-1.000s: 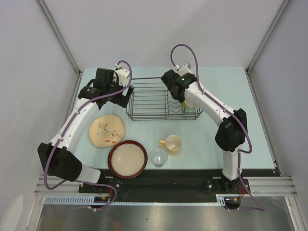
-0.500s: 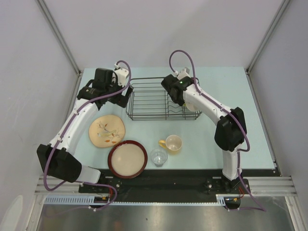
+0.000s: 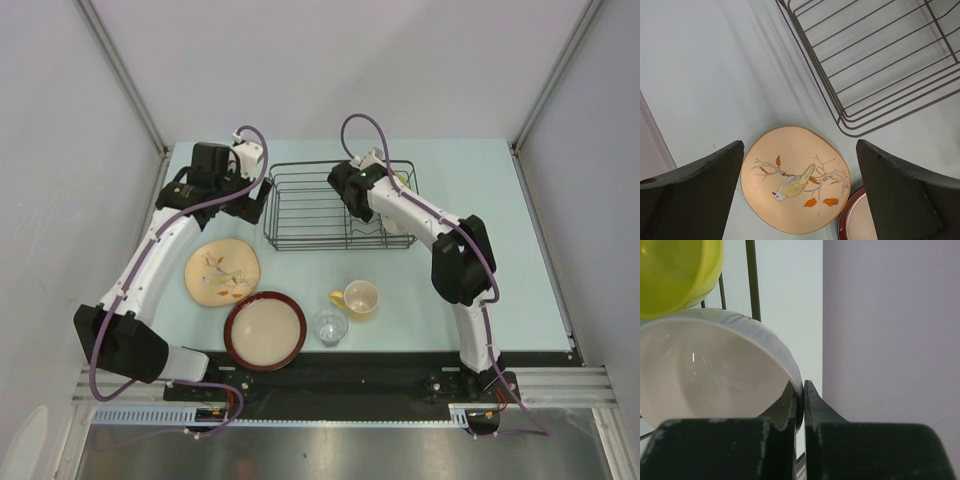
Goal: Load the mixed dishes into the dish rack
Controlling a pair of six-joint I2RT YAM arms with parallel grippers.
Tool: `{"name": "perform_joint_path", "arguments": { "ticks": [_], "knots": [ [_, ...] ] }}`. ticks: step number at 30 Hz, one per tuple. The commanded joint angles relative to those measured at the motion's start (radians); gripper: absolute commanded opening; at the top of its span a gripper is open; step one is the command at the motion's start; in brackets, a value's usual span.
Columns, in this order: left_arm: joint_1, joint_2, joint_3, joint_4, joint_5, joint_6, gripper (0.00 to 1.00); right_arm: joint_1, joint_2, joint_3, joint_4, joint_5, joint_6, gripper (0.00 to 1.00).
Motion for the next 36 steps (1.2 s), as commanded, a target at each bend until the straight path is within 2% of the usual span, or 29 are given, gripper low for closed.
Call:
{"name": "perform_joint_path", "arguments": {
  "ticks": [1, 2, 4, 5, 6, 7, 14, 16, 17, 22, 24, 28, 33, 36],
  "knots": [
    [0.020, -0.038, -0.014, 0.028, 0.014, 0.014, 1.00, 0.019, 0.047, 0.019, 0.004, -0.021, -0.018, 0.05],
    [0.020, -0.038, -0.017, 0.032, 0.014, 0.015, 1.00, 0.024, 0.048, 0.019, 0.003, -0.018, -0.018, 0.06],
    [0.021, -0.038, -0.020, 0.033, 0.017, 0.014, 1.00, 0.032, 0.053, 0.014, 0.004, -0.018, -0.022, 0.15],
    [0.021, -0.040, -0.023, 0.035, 0.019, 0.012, 1.00, 0.035, 0.055, 0.016, 0.004, -0.018, -0.022, 0.21],
    [0.021, -0.040, -0.025, 0.033, 0.019, 0.012, 1.00, 0.039, 0.061, 0.019, 0.003, -0.017, -0.022, 0.34],
    [0.021, -0.038, -0.025, 0.035, 0.019, 0.012, 1.00, 0.053, 0.065, 0.023, 0.003, -0.018, -0.021, 0.37],
    [0.023, -0.041, -0.022, 0.033, 0.019, 0.015, 1.00, 0.091, 0.107, 0.051, -0.019, -0.011, -0.004, 0.40],
    [0.023, -0.041, -0.020, 0.032, 0.014, 0.012, 1.00, 0.091, 0.102, 0.055, -0.022, -0.008, 0.002, 0.47],
    [0.023, -0.041, -0.020, 0.032, 0.014, 0.012, 1.00, 0.090, 0.098, 0.057, -0.022, -0.006, 0.001, 0.57],
    [0.023, -0.035, -0.017, 0.038, 0.020, 0.009, 1.00, 0.088, 0.049, 0.112, -0.048, 0.040, 0.030, 0.61],
    [0.024, -0.029, -0.014, 0.039, 0.017, 0.009, 1.00, 0.081, -0.003, 0.161, -0.056, 0.026, 0.041, 0.64],
    [0.023, -0.006, -0.020, 0.059, -0.006, 0.012, 1.00, 0.081, -0.120, 0.200, -0.076, -0.052, 0.047, 0.63],
    [0.032, 0.022, -0.069, 0.091, -0.056, 0.031, 1.00, 0.111, -0.306, 0.099, -0.079, -0.242, 0.085, 0.61],
    [0.047, 0.051, -0.080, 0.105, -0.064, 0.032, 1.00, 0.188, -0.434, -0.038, -0.019, -0.388, 0.076, 0.59]
  ]
}}
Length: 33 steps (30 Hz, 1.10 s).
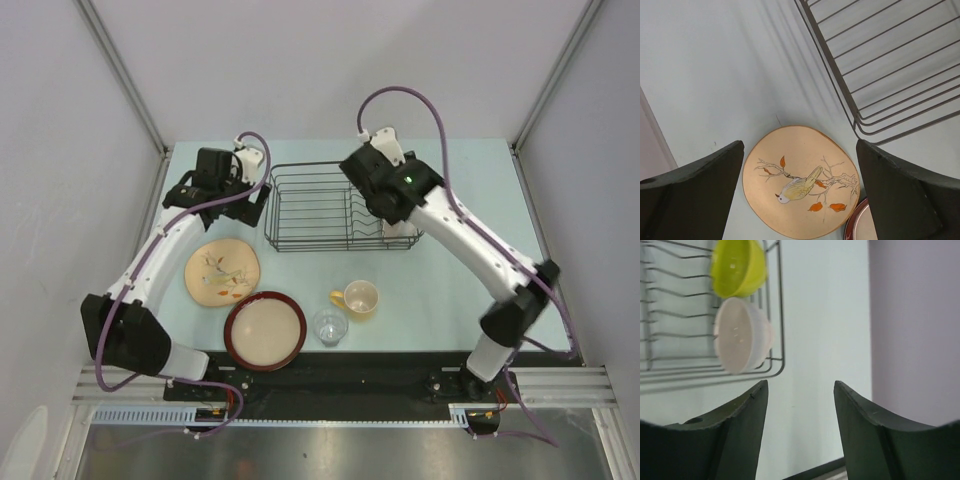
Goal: Load the mixed dishes into the dish rack
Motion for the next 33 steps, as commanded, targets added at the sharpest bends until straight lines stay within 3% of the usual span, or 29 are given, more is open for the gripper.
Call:
{"name": "perform_joint_path", "arguments": {
  "ticks": [1, 4, 10, 19, 33],
  "knots": [
    [0.032, 0.047, -0.016, 0.040, -0.034, 0.021, 1.00, 0.125, -0.201, -0.188, 0.066, -0.234, 0.026, 0.58],
    [0.034, 0.085, -0.015, 0.054, -0.057, 0.017, 1.00, 0.154, -0.316, -0.316, 0.150, -0.436, 0.059, 0.56],
    [0.034, 0.217, 0.048, 0.081, -0.125, 0.000, 1.00, 0.158, -0.441, -0.519, 0.250, -0.633, 0.102, 0.49],
    [0.022, 0.418, 0.228, 0.060, -0.183, -0.038, 1.00, 0.165, -0.444, -0.555, 0.280, -0.716, 0.109, 0.49],
    [-0.044, 0.470, 0.257, 0.078, -0.183, -0.055, 1.00, 0.168, -0.480, -0.683, 0.326, -0.840, 0.119, 0.50]
  ]
}}
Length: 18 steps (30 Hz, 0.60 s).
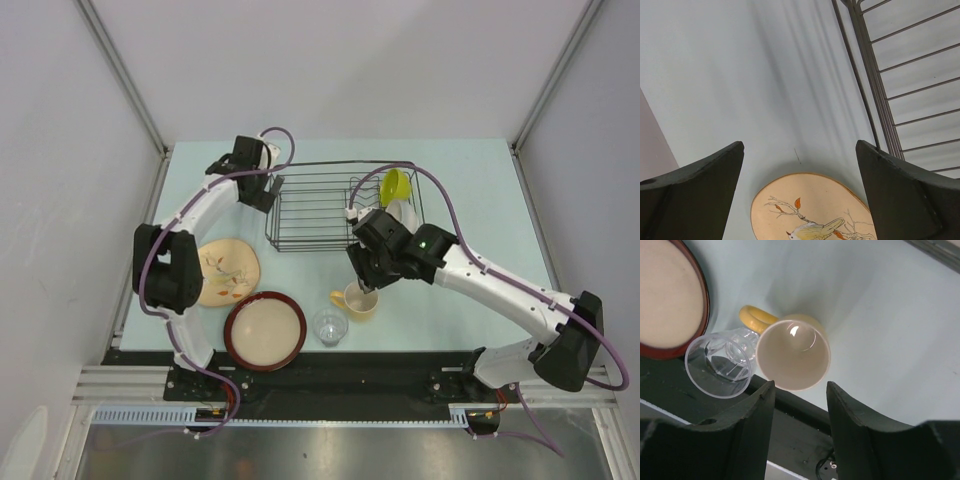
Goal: Load the mixed dishes into the dish rack
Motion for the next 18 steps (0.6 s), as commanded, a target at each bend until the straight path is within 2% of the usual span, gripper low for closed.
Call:
{"name": "perform_joint_path", "arguments": {
  "ticks": [1, 9, 18],
  "knots": [
    [-0.031, 0.025, 0.059, 0.010, 0.014, -0.038, 1.00, 0.008, -0.051, -0.025, 0.041, -0.063, 0.017, 0.50],
    [-0.033, -0.018, 0.036, 0.001, 0.020, -0.035, 1.00, 0.023, -0.030, -0.050, 0.093, -0.131, 0.013, 0.50],
    [-0.005, -0.195, 0.039, -0.072, 0.063, -0.006, 1.00, 0.077, 0.093, -0.054, 0.134, -0.163, 0.001, 0.49]
  ]
}}
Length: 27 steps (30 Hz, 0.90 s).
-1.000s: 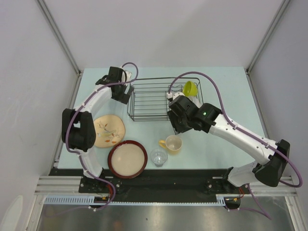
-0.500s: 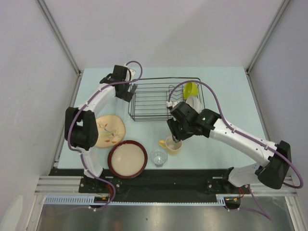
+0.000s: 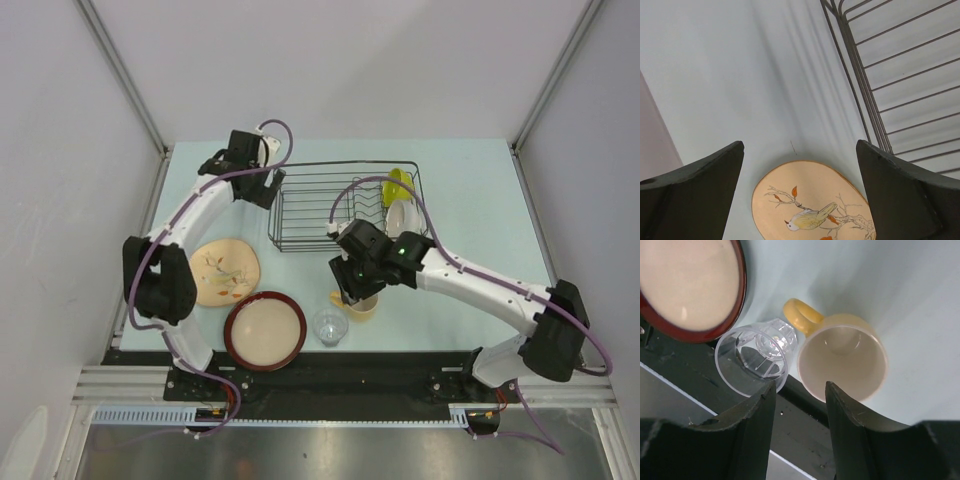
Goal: Load the mixed dishes into the dish rack
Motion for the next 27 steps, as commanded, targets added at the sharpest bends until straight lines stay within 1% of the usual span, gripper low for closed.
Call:
{"name": "perform_joint_path", "arguments": {
  "ticks": [1, 7, 15, 20, 27],
  "knots": [
    [0.017, -0.149, 0.013, -0.036, 0.043, 0.006, 1.00, 0.048, 0.044, -0.004, 0.033, -0.015, -0.017, 0.48],
    [0.062, -0.224, -0.035, -0.044, 0.061, 0.016, 1.00, 0.077, 0.064, -0.019, 0.023, 0.034, -0.031, 0.48],
    [0.066, -0.267, -0.087, -0.042, 0.081, -0.001, 1.00, 0.079, 0.094, -0.028, 0.034, 0.065, -0.048, 0.46],
    [0.066, -0.284, -0.107, -0.036, 0.086, -0.003, 1.00, 0.065, 0.107, -0.036, 0.052, 0.075, -0.048, 0.45],
    [0.066, -0.296, -0.119, -0.037, 0.101, -0.006, 1.00, 0.011, 0.099, -0.037, 0.056, 0.078, -0.066, 0.45]
  ]
}}
